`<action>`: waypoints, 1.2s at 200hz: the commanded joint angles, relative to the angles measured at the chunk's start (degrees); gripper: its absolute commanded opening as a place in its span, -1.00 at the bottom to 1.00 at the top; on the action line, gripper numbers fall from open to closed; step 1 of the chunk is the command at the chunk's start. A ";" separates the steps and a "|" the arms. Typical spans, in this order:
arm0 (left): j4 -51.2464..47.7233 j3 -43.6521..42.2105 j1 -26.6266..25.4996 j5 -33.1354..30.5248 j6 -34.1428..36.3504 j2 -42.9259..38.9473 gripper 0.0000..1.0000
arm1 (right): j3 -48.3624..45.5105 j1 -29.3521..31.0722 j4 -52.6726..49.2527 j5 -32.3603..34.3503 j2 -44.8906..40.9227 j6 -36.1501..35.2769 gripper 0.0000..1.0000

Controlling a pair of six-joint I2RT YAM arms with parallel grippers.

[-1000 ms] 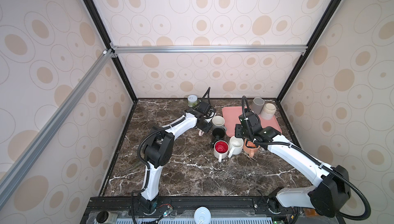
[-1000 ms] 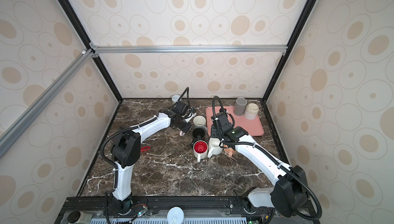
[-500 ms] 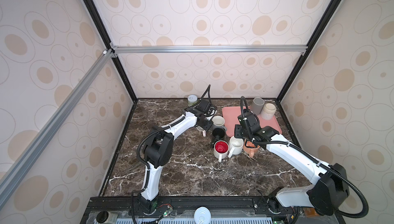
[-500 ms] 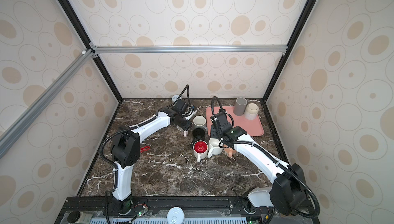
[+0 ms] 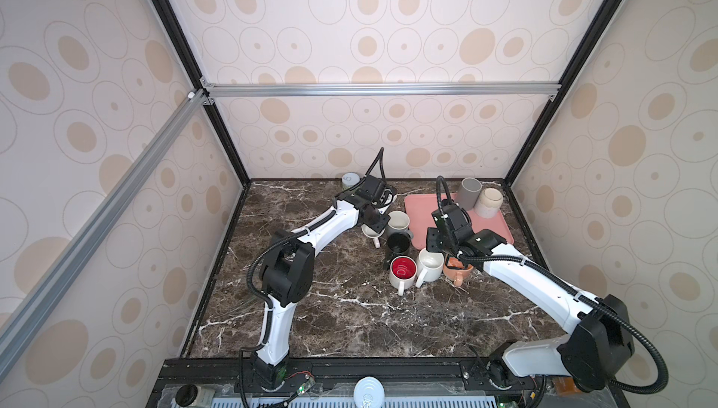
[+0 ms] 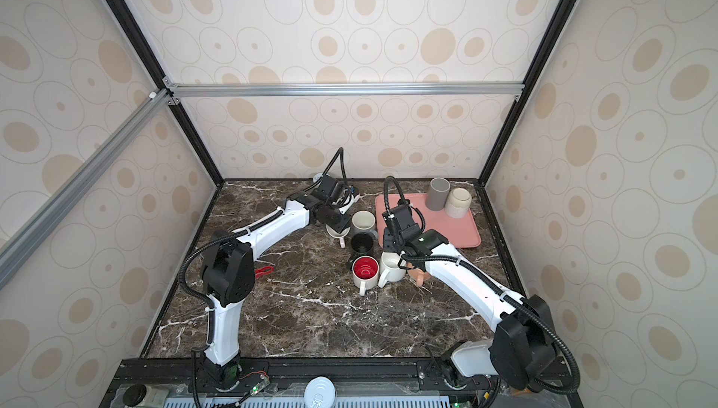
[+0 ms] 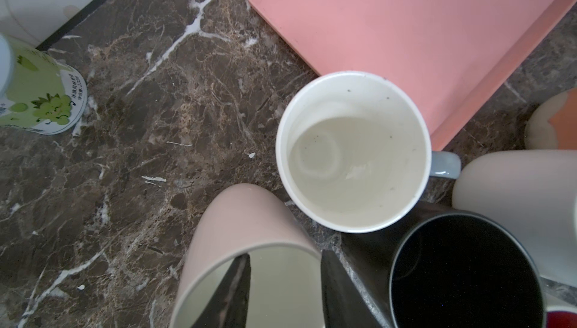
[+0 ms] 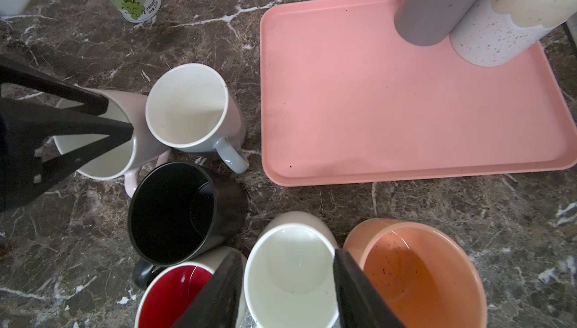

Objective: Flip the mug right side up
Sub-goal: 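Open the left gripper and raise it while the right gripper moves over the grey mug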

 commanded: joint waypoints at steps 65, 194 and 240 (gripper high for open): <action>0.13 1.86 0.01 -2.35 2.74 1.16 -0.12 | 0.86 -0.26 -1.79 0.22 0.18 0.31 0.02; 2.13 4.65 2.12 -0.87 2.56 4.02 -0.10 | 0.78 -0.20 -1.48 -0.07 1.19 0.36 0.02; 2.40 5.64 2.87 -0.33 2.36 5.09 -0.10 | 1.11 -0.29 -1.59 -0.09 1.52 0.31 0.02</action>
